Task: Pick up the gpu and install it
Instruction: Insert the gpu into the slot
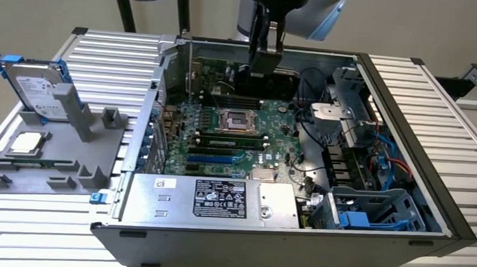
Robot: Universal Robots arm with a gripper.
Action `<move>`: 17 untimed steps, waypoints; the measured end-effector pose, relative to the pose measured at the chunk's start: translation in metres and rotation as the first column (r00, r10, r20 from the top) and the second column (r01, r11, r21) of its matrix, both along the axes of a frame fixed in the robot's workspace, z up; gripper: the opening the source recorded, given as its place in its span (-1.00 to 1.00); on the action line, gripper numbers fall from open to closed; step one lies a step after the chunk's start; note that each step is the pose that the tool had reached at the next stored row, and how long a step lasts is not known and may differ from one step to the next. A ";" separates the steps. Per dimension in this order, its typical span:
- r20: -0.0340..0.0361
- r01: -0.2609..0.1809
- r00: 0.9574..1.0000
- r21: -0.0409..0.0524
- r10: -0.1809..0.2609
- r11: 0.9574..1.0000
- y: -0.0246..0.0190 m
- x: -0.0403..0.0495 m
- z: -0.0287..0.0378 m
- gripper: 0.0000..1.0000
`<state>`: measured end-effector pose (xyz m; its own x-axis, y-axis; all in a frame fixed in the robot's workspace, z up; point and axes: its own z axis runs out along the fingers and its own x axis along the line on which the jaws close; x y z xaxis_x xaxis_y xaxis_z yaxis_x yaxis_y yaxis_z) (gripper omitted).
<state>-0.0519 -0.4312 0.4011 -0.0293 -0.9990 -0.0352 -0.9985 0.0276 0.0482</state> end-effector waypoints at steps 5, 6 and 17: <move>0.001 0.000 1.000 -0.001 0.000 1.000 0.0000 0.0000 -0.0038 -1.00; 0.001 0.000 1.000 0.000 0.000 1.000 0.0000 0.0000 -0.0046 -1.00; 0.004 0.000 1.000 -0.001 0.000 1.000 0.0000 0.0000 -0.0121 -1.00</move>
<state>-0.0519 -0.4312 0.3890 -0.0292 -0.9990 -0.0345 -0.9986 0.0277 0.0446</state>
